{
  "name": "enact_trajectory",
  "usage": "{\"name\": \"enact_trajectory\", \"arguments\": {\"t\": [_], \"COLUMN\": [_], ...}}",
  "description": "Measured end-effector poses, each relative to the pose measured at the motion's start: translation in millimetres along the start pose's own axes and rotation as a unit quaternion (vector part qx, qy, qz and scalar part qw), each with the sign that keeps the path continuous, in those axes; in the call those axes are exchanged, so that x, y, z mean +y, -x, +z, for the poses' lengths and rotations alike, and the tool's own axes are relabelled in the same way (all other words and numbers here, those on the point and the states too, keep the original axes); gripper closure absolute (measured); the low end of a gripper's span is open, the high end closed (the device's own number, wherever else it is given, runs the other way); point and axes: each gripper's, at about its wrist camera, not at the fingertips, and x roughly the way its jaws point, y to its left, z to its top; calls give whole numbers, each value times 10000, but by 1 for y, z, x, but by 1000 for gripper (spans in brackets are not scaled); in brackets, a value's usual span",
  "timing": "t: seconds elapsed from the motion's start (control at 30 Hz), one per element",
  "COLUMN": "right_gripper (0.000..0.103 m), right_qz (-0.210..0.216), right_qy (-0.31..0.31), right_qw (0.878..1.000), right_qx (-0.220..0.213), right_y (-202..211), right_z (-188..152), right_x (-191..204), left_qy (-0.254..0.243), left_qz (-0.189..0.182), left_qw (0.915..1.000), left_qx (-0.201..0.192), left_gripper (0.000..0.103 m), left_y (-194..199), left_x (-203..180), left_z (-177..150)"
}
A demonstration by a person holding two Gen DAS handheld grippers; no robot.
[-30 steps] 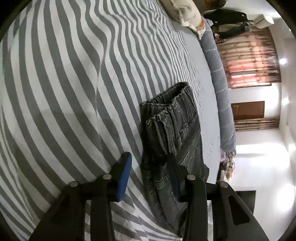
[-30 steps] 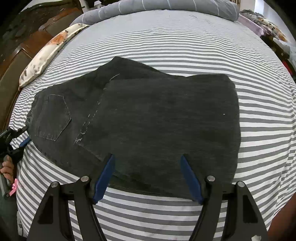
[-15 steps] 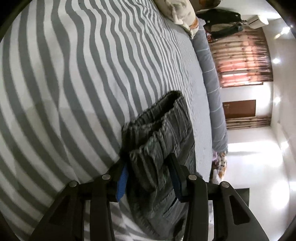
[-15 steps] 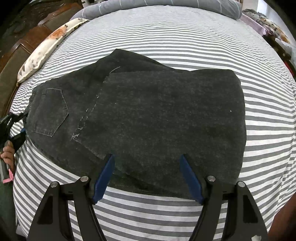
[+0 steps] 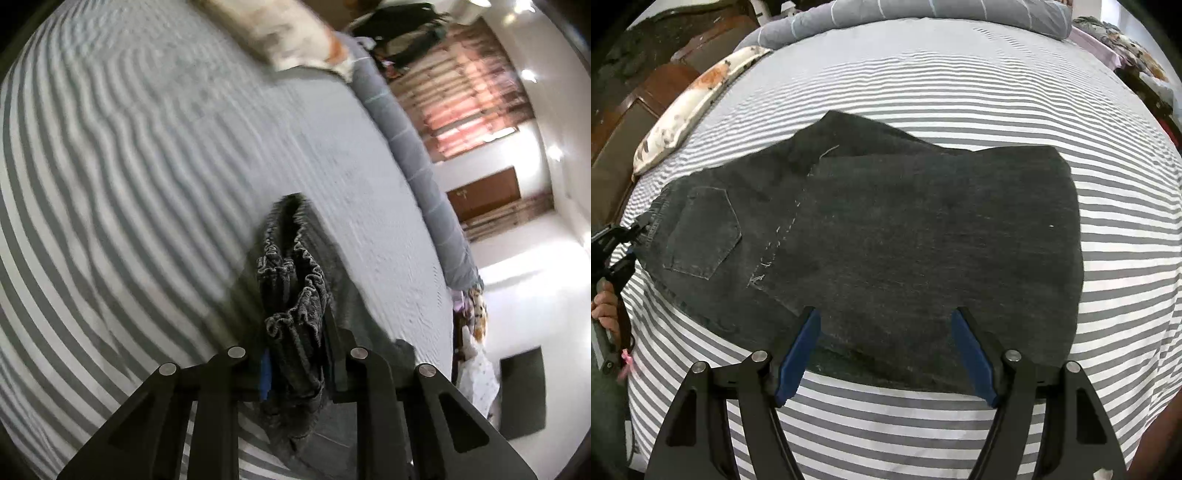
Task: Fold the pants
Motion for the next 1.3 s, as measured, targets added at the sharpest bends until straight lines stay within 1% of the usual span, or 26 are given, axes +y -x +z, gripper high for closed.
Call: {"name": "enact_trajectory", "arguments": {"t": [0.13,0.2,0.27,0.33,0.43,0.57,0.67,0.7,0.77,0.8,0.87,0.93,1.03,1.1,1.13,1.23,1.27,1.3], "right_gripper": [32,32,32,32,32,32,32,32,32,32,32,32,32,32,32,32,32,32], "right_qz": [94,171,245,286,313,346,330,347,386,419,475,509,558,595,599,526,523,530], "right_qy": [-211,-386,-548,-705,-959,-1334,-1590,-1685,-1882,-1997,-2170,-2326,-2483,-2574,-2610,-2608,-2627,-2659], "right_qw": [9996,9988,9978,9965,9938,9886,9842,9824,9783,9758,9717,9678,9632,9603,9590,9590,9582,9571], "right_qx": [-142,-227,-289,-359,-461,-603,-705,-734,-774,-789,-807,-822,-862,-898,-928,-979,-1002,-1019], "right_y": [11,18,24,30,39,49,55,56,58,58,57,55,54,55,55,58,59,60], "right_z": [-1,-2,-5,-10,-15,-22,-28,-30,-33,-35,-36,-38,-37,-37,-36,-34,-33,-33], "right_x": [-15,-25,-36,-47,-66,-97,-120,-128,-143,-150,-164,-176,-190,-197,-201,-206,-208,-210], "left_qy": [-551,-921,-1244,-1613,-2037,-2431,-2686,-2805,-2976,-3081,-3198,-3355,-3797,-3944,-4037,-4218,-4236,-4238], "left_qz": [-248,-421,-533,-738,-973,-1143,-1171,-1138,-1082,-1049,-998,-832,-592,-495,-439,-323,-335,-322], "left_qw": [9982,9949,9908,9840,9735,9603,9498,9448,9371,9318,9250,9174,9020,8959,8913,8808,8790,8783], "left_qx": [-28,-5,30,149,375,752,1097,1253,1466,1607,1791,1971,1970,1983,2019,2126,2163,2191], "left_gripper": [82,83,83,83,83,83,83,83,83,83,83,83,83,82,82,79,75,68], "left_y": [16,21,23,20,8,-21,-48,-62,-79,-92,-106,-124,-137,-141,-143,-149,-147,-147], "left_x": [-53,-90,-118,-155,-201,-248,-275,-284,-295,-300,-307,-312,-320,-318,-318,-318,-316,-315], "left_z": [-10,-20,-31,-47,-73,-111,-149,-167,-192,-210,-235,-264,-297,-308,-315,-325,-326,-325]}}
